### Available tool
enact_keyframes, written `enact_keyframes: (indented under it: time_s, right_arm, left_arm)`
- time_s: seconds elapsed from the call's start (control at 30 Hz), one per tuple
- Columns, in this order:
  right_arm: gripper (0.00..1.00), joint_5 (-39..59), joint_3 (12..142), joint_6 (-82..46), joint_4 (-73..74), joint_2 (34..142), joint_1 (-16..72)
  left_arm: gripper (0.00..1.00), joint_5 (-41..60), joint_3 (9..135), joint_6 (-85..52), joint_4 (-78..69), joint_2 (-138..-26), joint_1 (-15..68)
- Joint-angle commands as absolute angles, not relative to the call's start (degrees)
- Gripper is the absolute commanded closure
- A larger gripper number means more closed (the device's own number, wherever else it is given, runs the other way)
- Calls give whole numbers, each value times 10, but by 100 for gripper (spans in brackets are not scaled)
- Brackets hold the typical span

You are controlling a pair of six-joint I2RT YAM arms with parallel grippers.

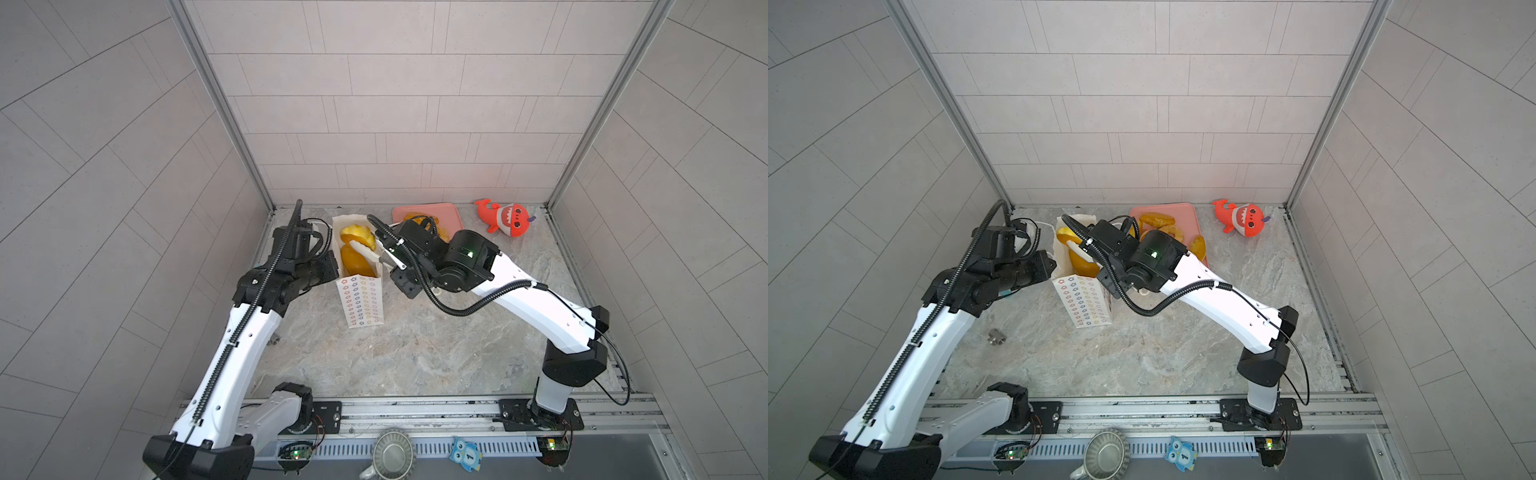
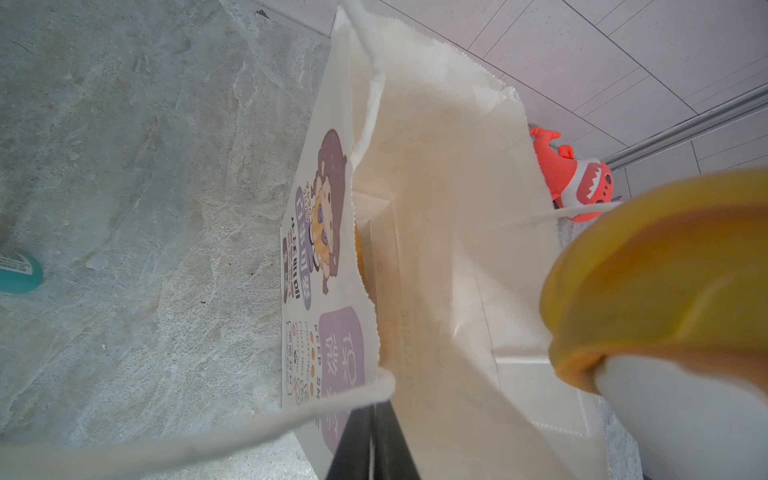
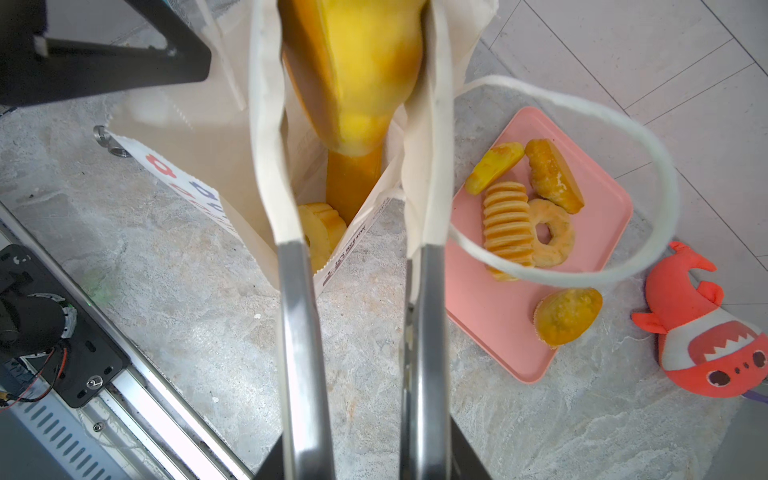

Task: Place the fake bread into the paper bag
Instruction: 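Lower the oval bun into the paper bag and open the tongs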

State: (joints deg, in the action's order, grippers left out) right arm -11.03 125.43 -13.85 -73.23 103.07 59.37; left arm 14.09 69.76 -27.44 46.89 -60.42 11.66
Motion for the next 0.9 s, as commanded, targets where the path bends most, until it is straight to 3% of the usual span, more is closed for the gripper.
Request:
enact_keyframes:
  time_s: [0.0,0.87]
  right_arm:
    - [59,-132,1270,-131,-734,1036,597]
    - [51,-147,1269,-132,-741,1037,598]
  left_arm:
    - [89,141,692,-275,463,-595,118]
    - [89,138,689,-274,467,-591,118]
